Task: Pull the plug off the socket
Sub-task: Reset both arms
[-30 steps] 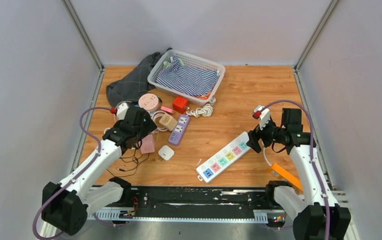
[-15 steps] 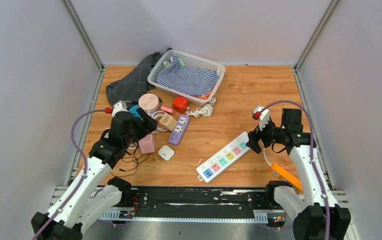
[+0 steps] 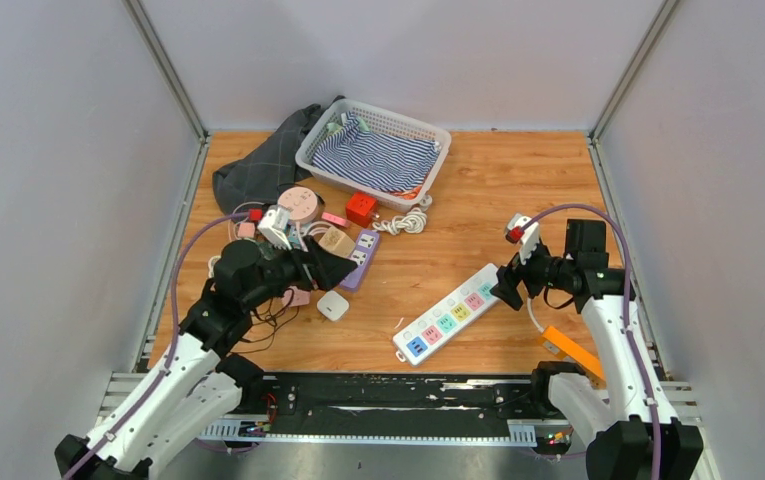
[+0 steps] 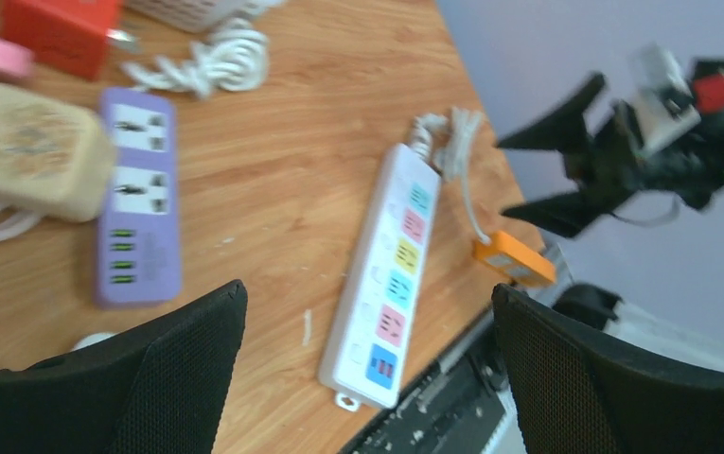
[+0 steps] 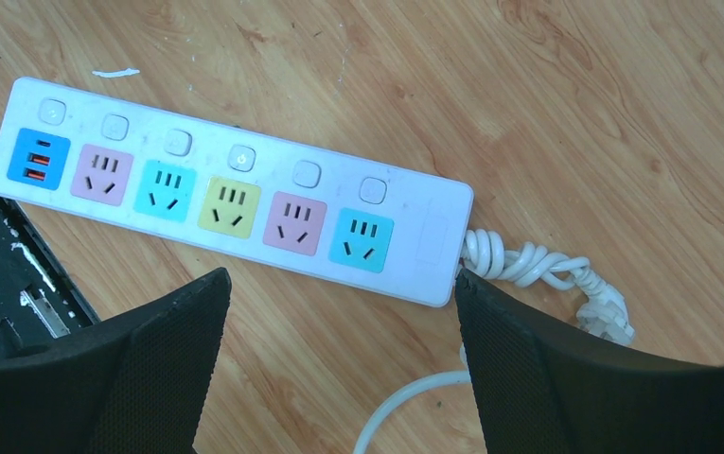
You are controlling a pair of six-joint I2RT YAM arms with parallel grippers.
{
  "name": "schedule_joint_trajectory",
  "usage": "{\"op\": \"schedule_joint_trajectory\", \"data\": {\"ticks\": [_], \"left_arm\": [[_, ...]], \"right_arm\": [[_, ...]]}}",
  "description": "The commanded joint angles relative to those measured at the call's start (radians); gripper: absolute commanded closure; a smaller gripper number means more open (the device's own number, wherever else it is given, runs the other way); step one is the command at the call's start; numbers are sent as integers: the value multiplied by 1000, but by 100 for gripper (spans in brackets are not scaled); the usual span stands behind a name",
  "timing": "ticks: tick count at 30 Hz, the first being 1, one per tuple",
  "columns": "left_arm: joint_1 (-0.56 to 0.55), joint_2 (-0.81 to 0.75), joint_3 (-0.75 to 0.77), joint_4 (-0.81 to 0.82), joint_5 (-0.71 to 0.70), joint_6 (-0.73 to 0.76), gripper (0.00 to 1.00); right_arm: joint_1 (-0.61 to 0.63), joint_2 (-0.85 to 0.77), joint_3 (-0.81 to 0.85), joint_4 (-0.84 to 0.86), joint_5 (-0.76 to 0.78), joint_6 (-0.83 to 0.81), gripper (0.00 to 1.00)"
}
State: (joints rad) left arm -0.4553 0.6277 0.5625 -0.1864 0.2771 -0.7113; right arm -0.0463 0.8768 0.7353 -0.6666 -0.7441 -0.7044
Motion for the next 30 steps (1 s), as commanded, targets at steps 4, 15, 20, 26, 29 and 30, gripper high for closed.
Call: {"op": "schedule_joint_trajectory", "data": {"ticks": [4,15,20,26,29,30], "left_arm": [[-290,123,22,151,-2,118,0],[-623,502,242,150,-229,355,0],[-624,520,295,126,-317,447,0],[-622,474,370,15,-467,508,0],[-622,446,393,-49,-533,521,0],[-622,432,390,-58,-562,521,0]], "right_arm": [[-10,-8,-5,-47,-59,-36,11],[-11,-33,2,-57,-61,-40,11],[-12,-70,15,-59,-45,-27,10],[-12,-118,30,-66,-32,-9,8],[-12,-133,53,-79,-28,0,7],[-12,-138,61,-81,-28,4,6]]}}
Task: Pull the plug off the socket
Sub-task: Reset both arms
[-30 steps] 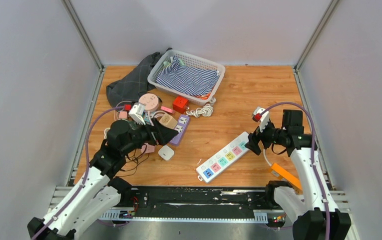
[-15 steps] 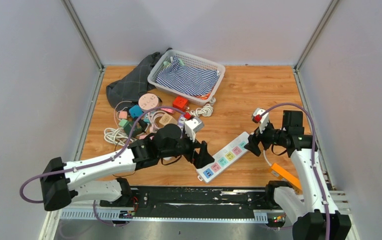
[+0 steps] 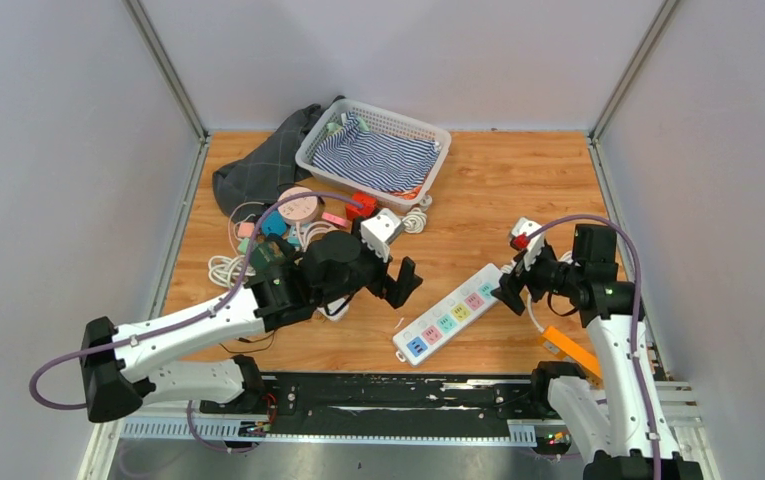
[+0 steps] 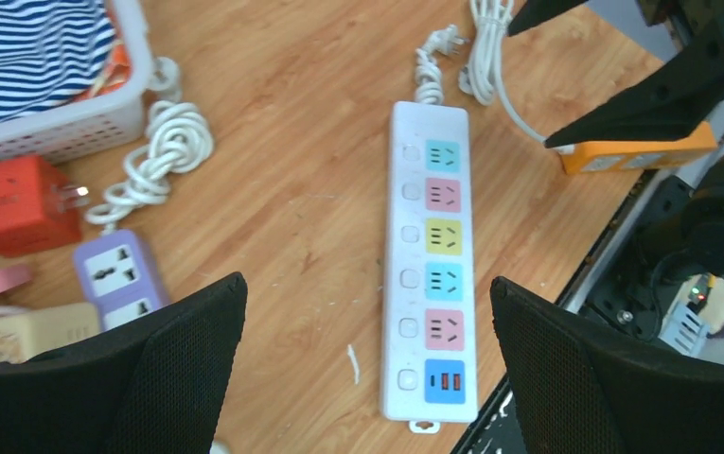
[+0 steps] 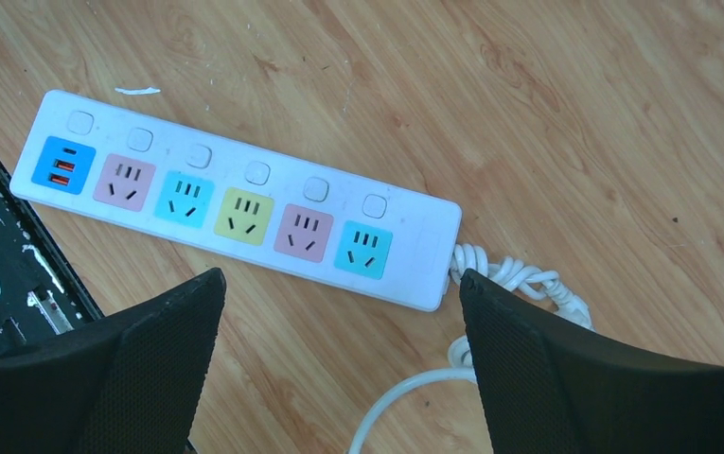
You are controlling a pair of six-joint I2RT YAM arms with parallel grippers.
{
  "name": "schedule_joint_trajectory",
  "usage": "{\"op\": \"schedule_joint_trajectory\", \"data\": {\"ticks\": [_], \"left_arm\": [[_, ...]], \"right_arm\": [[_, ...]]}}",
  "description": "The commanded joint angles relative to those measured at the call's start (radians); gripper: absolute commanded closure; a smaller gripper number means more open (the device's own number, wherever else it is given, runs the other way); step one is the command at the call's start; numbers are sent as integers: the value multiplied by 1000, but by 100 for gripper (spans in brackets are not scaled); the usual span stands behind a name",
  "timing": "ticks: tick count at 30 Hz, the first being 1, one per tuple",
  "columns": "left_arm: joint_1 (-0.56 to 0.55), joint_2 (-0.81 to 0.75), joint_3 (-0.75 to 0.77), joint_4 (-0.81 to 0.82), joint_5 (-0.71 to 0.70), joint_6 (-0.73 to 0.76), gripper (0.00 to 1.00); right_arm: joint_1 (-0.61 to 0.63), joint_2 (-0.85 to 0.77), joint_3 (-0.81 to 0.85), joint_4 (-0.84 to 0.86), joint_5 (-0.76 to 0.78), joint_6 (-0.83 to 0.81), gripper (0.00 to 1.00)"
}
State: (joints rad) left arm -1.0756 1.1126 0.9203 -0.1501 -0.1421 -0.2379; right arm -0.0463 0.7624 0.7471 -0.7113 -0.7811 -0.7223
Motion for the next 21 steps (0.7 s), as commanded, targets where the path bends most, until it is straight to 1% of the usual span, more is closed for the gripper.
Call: {"op": "schedule_joint_trajectory", "data": {"ticks": [1,3,4,8,11,14,16,18,21], "left_arm": [[-1,-72,21,-103,-198,44,0],[-1,-114,7,-125,-284,41,0],[-1,-137,1,-132,-305,50,0],[-2,-223,-16,-136,-330,91,0],[0,-264,-7,-155,-328,111,0],[5,-293,20,-197,-319,113,0],[16,-310,42,-228,-326,99,0],[38,-329,77,-270,-296,98,0],[77,-348,115,-327,-271,118,0]], "right_arm": [[-12,-31,55,-38,4,24,5],[-12,-52,67,-40,-7,24,4],[-12,-64,73,-42,-11,24,4],[-12,-86,119,-74,-1,27,1],[-12,-83,160,-96,28,53,0],[-12,-83,178,-78,59,122,0],[-11,-92,162,-31,96,173,0],[-10,-107,134,19,147,234,0],[-10,-111,114,53,172,269,0]]}}
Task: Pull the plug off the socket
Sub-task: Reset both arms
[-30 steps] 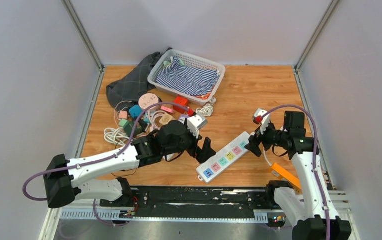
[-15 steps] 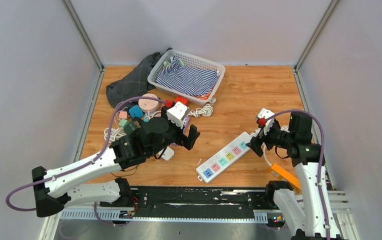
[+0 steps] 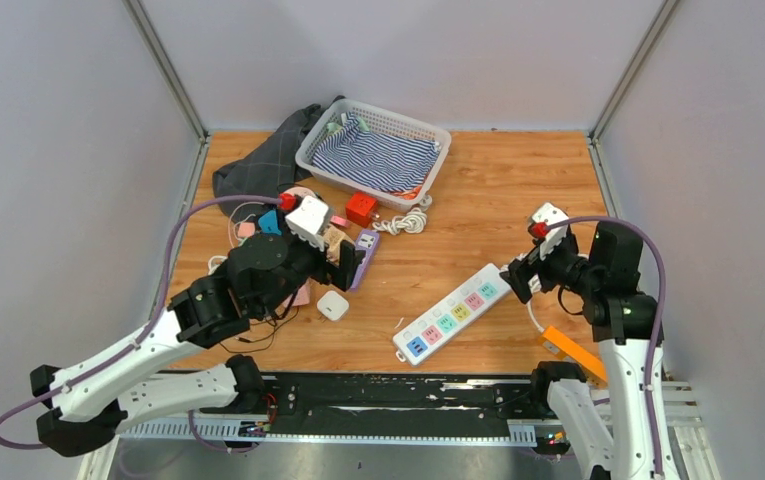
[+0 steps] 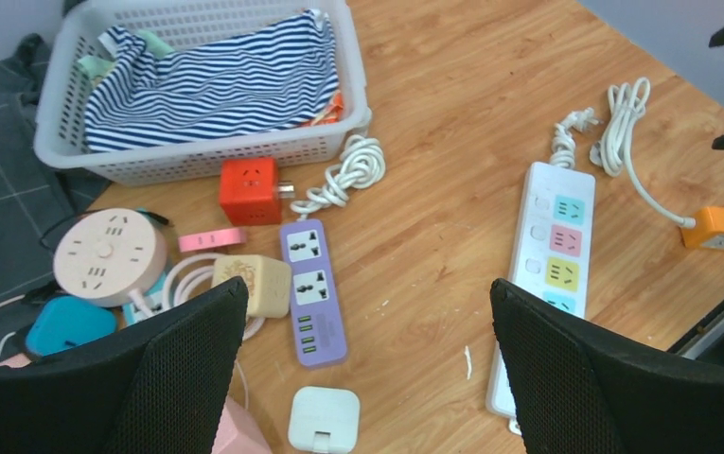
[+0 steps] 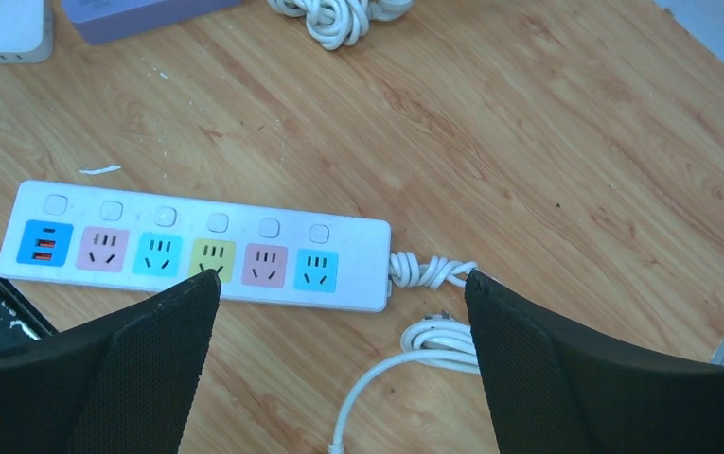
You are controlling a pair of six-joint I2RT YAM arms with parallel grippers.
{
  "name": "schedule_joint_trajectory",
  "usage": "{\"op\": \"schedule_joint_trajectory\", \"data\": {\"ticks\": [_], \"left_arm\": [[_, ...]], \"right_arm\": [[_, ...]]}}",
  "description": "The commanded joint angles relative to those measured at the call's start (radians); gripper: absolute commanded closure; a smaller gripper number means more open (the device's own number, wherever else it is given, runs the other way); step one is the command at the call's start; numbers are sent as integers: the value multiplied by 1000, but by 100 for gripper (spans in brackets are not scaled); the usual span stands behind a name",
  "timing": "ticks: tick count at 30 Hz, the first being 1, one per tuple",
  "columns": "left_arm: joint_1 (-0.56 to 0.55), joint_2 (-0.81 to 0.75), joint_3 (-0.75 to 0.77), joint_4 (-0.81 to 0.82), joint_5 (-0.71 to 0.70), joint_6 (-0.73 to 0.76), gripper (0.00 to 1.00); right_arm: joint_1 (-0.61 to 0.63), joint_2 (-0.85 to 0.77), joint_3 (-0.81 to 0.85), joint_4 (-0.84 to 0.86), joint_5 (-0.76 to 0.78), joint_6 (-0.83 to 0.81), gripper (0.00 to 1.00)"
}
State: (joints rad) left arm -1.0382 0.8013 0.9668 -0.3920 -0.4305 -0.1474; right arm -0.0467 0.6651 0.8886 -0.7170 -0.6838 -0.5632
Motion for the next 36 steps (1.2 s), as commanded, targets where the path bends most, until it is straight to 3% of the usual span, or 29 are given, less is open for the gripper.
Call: {"op": "schedule_joint_trajectory", "data": {"ticks": [1,10,17,36], "left_arm": [[49,-41,72,-99,17,37,0],[143,-76,-8,-137,0,83,0],[323,-73,-75,-129,173,65,0],[336,-84,-86,-119,204,69,0]], "right_arm": [[-10,-11,-29,68,79,130,0],[-12,-46,-171,292,188,455,0],[-11,-31,-198,346,376,485,0],[-11,-53,-193,352,374,483,0]]}}
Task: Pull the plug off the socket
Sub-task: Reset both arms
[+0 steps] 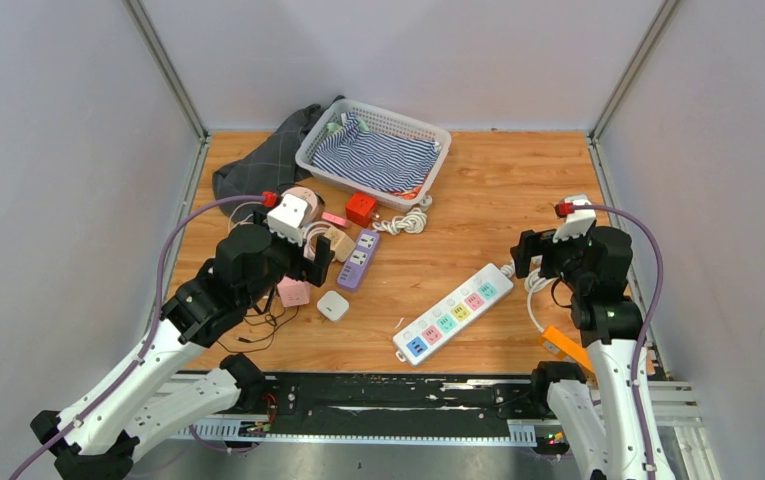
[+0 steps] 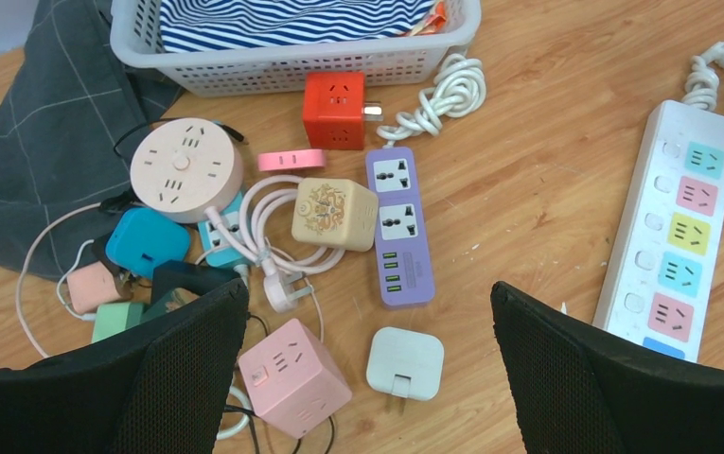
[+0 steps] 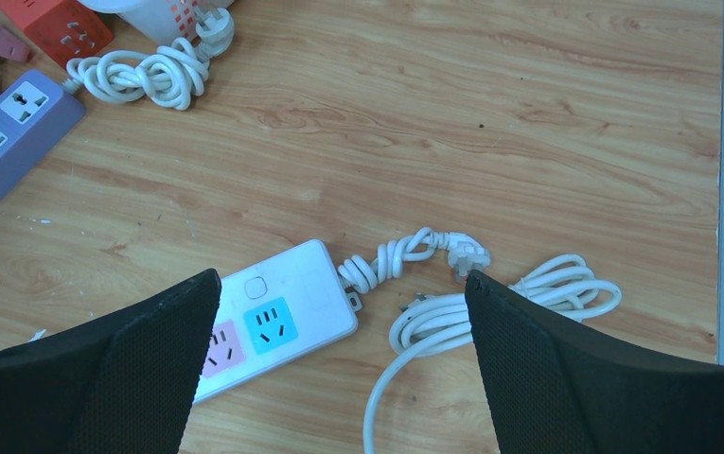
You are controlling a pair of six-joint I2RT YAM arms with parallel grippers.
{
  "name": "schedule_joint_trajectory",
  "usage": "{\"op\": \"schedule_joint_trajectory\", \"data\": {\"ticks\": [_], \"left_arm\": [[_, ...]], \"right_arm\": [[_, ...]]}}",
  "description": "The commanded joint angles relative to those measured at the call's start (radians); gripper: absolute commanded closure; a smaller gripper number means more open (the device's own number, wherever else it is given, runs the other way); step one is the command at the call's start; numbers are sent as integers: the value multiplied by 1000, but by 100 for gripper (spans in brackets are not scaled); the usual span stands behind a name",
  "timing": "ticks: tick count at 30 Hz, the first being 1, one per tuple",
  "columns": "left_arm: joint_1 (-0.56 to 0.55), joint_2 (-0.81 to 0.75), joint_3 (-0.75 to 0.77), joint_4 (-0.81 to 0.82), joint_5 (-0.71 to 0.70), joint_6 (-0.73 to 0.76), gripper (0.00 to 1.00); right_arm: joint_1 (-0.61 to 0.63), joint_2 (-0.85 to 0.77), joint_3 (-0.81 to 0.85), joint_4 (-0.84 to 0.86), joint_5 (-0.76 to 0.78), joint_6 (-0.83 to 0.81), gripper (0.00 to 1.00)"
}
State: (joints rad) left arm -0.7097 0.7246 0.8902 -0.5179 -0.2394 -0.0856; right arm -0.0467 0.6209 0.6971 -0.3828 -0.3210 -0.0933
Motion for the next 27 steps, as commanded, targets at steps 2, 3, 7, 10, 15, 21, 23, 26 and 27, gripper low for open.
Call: {"op": "schedule_joint_trajectory", "data": {"ticks": [2,3,7,10,15,21,23,26,27], "left_arm": [[7,-8,-10,7,9,9,0],[7,-7,-11,7,9,9,0],[9,-10,-11,8,12,9,0],[9,-10,-11,8,15,9,0],[9,-18,-16,10,18,10,0],[10,-19,-16,11,26,10,0],[12,-18,-16,11,26,10,0],[13,-15,-17,11,29,12,0],[14,-15,-17,12,30,12,0]], "right_arm": [[-12,-12,0,18,12,16,0],[-10,-15,-1,18,10,17,0],[-12,-19,-1,19,12,15,0],[-11,-22,2,21,11,12,0],[-12,-34,1,20,7,16,0],[-12,-30,4,19,4,15,0],[-12,-33,5,19,4,6,0],[-12,-35,7,18,5,3,0],[-12,-35,7,18,4,2,0]]}}
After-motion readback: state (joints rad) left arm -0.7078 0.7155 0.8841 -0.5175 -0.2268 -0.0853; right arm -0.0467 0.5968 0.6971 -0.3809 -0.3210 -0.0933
